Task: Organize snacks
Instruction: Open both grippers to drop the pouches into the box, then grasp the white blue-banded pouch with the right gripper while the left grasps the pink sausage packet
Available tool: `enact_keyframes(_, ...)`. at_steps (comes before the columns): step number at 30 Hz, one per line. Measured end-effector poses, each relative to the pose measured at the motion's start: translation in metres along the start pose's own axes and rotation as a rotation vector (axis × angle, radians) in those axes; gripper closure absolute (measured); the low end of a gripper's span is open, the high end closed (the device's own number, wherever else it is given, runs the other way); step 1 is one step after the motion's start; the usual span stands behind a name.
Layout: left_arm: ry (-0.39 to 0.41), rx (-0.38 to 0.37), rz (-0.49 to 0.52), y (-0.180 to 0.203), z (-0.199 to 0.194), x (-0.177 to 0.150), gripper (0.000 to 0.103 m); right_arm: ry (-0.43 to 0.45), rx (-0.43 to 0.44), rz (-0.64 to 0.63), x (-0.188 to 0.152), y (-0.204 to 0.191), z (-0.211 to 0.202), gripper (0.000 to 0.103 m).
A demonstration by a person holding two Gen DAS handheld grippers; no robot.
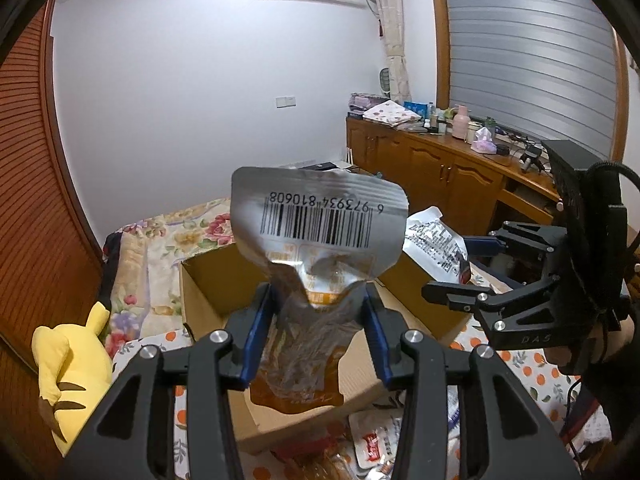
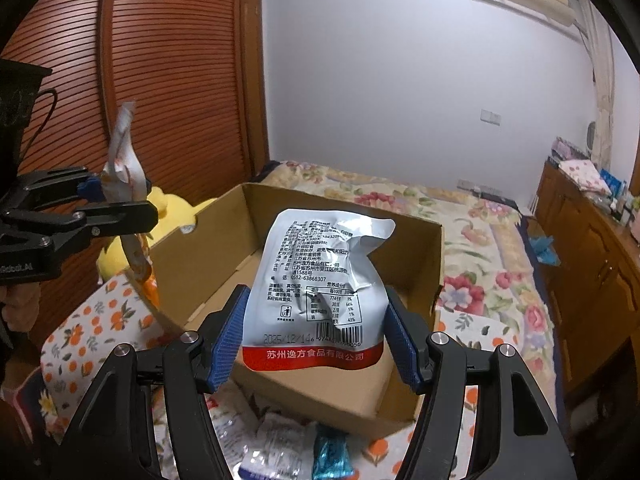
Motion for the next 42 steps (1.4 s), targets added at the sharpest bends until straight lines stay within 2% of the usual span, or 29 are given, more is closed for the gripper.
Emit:
enact_keyframes(7,-0.028,-0.006,-0.015,-0.008,0.028,-0.006,0.059,-0.031,0.002,0.007,-0.001,0.008,0.028,0.037)
enact_keyframes(13,-0.077,-0.022,-0.020,-0.012,0.058,-0.019,0.056,-0.096,-0.012,-0.002,-0.017,0.011,0.059,0.037)
enact_keyframes(22,-0.100,-0.058,-0.005,-0.009,0.074,-0.031,0.048,-0.131,-0.019,-0.001,-0.025,0.008,0.075,0.036)
enact_keyframes(24,-0.102,-0.049,-0.005,-0.009,0.075,-0.032,0.046,-0.128,-0.034,0.001,-0.023,0.010,0.077,0.031)
enact_keyframes(28,-0.063,-0.039,-0.010,-0.012,0.071,-0.030,0.039,-0.130,-0.043,-0.001,-0.023,0.006,0.079,0.029)
enact_keyframes(29,-0.054,-0.037,-0.016,-0.015,0.070,-0.029,0.030,-0.129,-0.043,0.002,-0.023,0.005,0.079,0.029)
enact_keyframes(30,-0.045,-0.036,-0.021,-0.017,0.070,-0.029,0.028,-0.127,-0.044,0.005,-0.023,0.006,0.079,0.029)
enact_keyframes(35,-0.022,-0.036,-0.042,-0.023,0.059,-0.033,0.028,-0.107,-0.036,0.017,-0.025,0.001,0.065,0.028)
enact_keyframes(42,-0.003,-0.041,-0.026,-0.010,0.021,-0.048,0.028,-0.052,-0.004,0.021,-0.035,-0.018,0.024,0.028)
Point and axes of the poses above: each gripper's, at about its wrist camera, not at the fingertips, and z roughly the way its jaws point, y to its right, x to its top, the point moved 7 cm from there along z, roughly the way its jaws point, and after that the axes turned 14 degrees about z, right-handed, at the moved point
